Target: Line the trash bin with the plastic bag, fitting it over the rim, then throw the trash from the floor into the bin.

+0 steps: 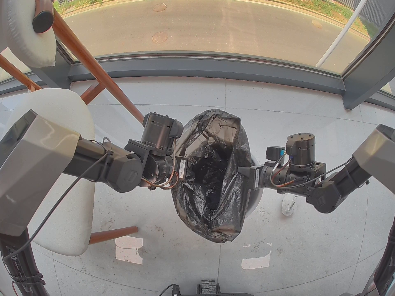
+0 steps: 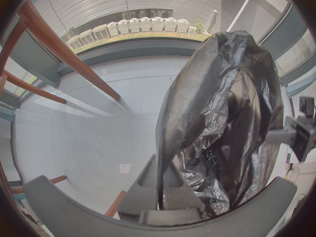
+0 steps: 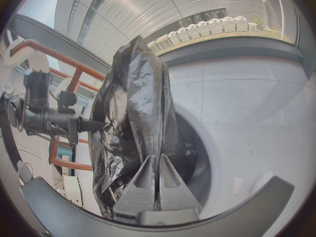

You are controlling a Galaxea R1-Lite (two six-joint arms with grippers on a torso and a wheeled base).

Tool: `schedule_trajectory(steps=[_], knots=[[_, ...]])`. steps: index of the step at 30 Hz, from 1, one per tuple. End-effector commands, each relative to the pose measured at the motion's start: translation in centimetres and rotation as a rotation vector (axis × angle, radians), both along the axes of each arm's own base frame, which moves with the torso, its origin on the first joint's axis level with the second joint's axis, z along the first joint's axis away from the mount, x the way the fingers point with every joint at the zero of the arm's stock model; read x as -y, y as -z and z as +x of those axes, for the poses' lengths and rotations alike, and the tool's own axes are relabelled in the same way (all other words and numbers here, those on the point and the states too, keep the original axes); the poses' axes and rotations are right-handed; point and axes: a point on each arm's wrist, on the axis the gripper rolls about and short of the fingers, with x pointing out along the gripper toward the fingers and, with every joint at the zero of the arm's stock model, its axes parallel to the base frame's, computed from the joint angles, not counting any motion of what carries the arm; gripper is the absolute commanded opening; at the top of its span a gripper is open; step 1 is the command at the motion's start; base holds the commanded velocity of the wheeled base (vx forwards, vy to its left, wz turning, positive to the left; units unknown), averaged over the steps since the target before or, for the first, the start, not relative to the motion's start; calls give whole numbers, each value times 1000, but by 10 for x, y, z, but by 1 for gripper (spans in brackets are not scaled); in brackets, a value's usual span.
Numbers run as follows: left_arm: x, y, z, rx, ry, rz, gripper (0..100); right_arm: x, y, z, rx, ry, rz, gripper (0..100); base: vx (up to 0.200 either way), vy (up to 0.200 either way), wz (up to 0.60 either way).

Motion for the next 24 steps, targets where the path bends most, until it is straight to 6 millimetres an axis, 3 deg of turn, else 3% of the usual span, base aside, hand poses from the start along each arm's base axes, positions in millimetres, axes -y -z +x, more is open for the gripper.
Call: schedule_trajectory(steps=[1, 7, 17, 18, 24], knots=[[-3, 6, -3, -18, -2, 11, 0, 34, -30, -15, 20, 47, 18, 0, 0, 0, 0], [-4, 7, -3, -20, -5, 11, 0, 63, -10, -26, -83, 111, -22, 0, 0, 0, 0], [-2, 5, -4, -16, -1, 10, 0, 82, 12, -8, -103, 177, -42, 0, 0, 0, 0], [-2, 5, -4, -16, -1, 10, 0, 82, 15, -7, -92, 174, -46, 100, 0, 0, 0], [-2, 3, -4, -10, -3, 7, 0, 82, 13, -4, -11, 176, -30, 100, 0, 0, 0]])
